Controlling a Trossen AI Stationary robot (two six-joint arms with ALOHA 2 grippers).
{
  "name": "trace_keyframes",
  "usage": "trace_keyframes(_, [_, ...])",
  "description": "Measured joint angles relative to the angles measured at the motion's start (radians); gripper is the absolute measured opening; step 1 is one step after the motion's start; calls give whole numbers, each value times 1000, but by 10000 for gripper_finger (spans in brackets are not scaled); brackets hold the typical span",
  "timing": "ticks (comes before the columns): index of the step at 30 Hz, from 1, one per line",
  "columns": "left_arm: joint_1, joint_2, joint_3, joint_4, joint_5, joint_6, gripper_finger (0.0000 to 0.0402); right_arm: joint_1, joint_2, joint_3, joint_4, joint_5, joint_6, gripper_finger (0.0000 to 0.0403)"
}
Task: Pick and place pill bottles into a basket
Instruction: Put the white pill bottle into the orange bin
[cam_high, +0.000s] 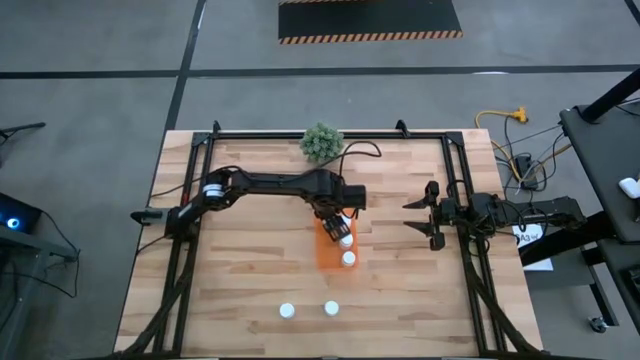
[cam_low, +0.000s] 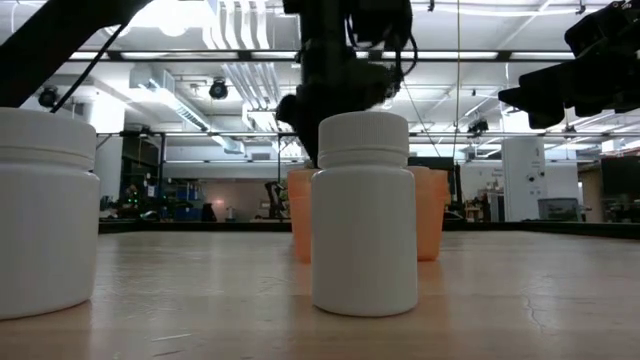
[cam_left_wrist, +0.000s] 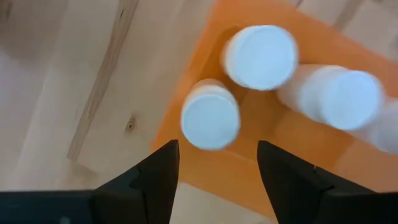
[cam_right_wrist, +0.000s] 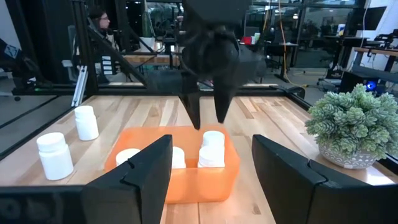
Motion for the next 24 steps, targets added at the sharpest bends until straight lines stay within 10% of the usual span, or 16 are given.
trace_keyframes(24, [-355, -70, -6, 21, 1, -156, 199, 0, 0, 0, 0, 0, 0, 210])
